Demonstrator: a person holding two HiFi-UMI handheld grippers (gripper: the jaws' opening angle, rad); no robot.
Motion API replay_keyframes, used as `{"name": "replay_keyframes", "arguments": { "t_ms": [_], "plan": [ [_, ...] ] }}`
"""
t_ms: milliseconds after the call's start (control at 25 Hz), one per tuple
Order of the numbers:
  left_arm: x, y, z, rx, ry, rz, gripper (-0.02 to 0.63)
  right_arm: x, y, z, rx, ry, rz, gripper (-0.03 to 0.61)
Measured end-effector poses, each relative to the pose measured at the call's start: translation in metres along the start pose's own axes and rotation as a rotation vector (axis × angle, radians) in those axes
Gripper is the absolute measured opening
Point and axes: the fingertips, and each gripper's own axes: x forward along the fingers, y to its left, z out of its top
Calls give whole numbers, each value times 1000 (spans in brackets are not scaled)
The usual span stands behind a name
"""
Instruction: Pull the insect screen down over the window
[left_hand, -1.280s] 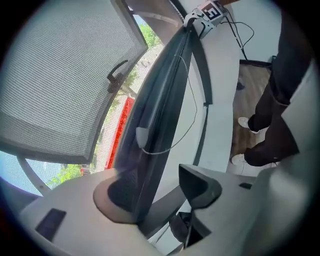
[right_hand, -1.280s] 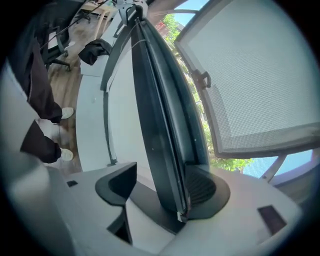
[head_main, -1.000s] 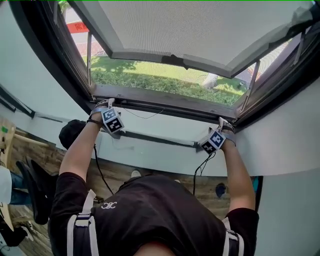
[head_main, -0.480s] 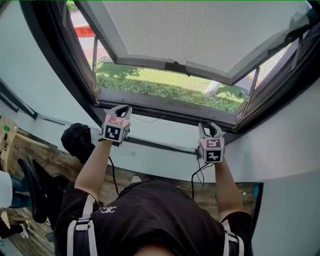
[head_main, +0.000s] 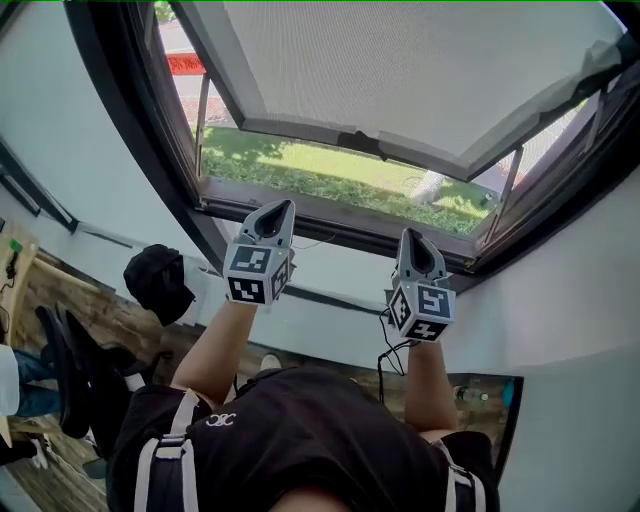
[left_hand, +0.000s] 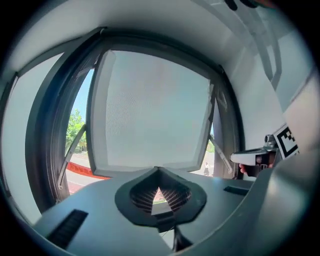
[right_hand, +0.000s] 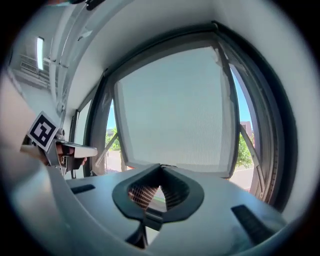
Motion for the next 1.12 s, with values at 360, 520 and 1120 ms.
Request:
{"name": "replay_keyframes", "arguments": {
  "t_ms": [360, 520, 1120],
  "plan": [
    [-10, -32, 7, 70, -25, -6, 0, -15, 11, 25, -16, -98, -89, 6],
    [-6, -45, -1, 90, -8, -22, 2, -16, 9, 27, 0, -107, -92, 5],
    [0, -66, -8, 97, 36, -80, 1, -23, -5, 21, -1, -111, -129, 5]
  ]
}}
